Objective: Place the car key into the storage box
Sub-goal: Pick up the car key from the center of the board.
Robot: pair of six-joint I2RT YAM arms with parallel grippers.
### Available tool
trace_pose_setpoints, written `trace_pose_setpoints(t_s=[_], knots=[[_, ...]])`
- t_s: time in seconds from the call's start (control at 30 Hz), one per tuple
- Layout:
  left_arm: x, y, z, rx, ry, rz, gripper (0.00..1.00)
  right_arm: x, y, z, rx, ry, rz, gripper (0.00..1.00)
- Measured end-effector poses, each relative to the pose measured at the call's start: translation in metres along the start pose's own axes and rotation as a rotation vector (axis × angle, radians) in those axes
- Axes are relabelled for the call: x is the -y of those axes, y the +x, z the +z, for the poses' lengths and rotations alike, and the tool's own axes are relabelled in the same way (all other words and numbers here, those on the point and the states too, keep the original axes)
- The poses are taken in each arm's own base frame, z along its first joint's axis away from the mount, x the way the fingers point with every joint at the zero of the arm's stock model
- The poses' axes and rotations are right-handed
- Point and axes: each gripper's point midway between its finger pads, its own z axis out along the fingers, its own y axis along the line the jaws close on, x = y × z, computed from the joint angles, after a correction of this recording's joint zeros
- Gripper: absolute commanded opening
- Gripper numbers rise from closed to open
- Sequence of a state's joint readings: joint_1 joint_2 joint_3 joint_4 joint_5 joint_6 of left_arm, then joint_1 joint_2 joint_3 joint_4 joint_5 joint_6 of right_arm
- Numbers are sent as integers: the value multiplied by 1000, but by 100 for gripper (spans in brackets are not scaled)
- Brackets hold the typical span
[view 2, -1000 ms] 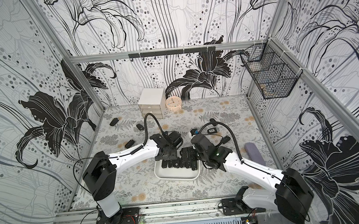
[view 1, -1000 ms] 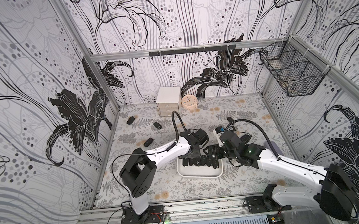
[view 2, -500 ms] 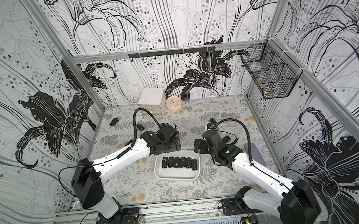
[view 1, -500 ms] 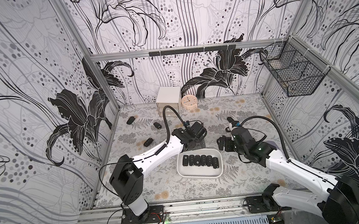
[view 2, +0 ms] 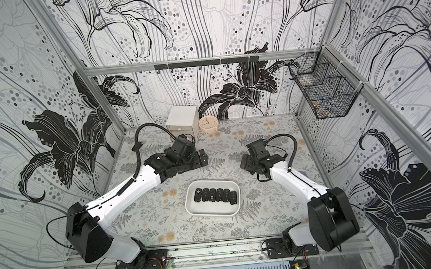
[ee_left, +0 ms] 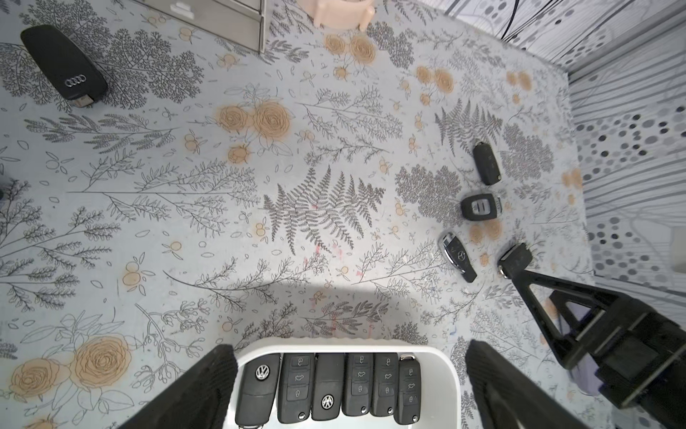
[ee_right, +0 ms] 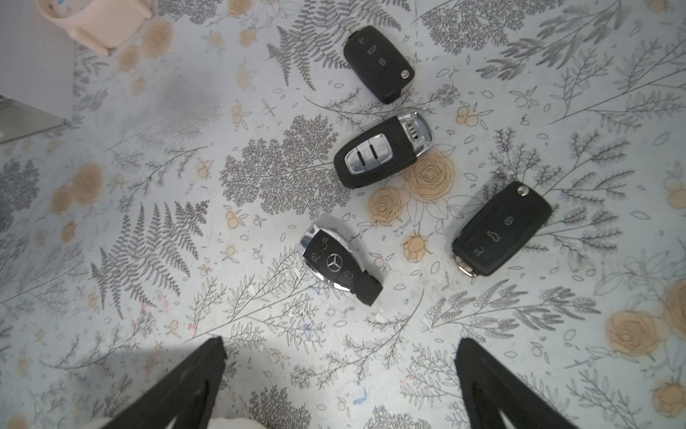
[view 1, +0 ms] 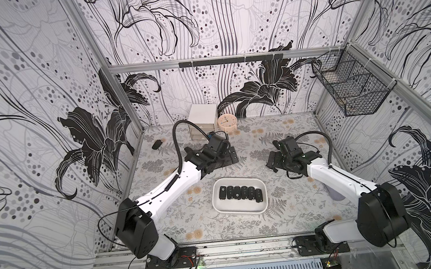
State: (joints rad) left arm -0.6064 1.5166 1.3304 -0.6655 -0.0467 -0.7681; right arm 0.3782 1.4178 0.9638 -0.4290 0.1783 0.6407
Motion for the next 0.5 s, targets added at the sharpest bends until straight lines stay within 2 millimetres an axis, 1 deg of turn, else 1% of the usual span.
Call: trace_pose_setpoints(t_s=[0.1, 0.2, 0.3, 0.33, 0.5], knots=[[-14, -12, 4, -7, 19, -38, 99, 1, -9, 10, -19, 41, 21, 97], [-26, -11, 11, -27, 21, -39, 99, 1, -20, 24, -37, 73, 66, 96], [-26, -5, 12, -50, 31, -7, 99, 3, -29, 37, -56, 103, 109, 96], [-26, -5, 12, -50, 34, 4, 99, 4, -31, 41, -63, 116, 118, 93], [-27, -10, 11, -50, 49, 42, 99, 3, -34, 66, -110, 172, 164, 87]])
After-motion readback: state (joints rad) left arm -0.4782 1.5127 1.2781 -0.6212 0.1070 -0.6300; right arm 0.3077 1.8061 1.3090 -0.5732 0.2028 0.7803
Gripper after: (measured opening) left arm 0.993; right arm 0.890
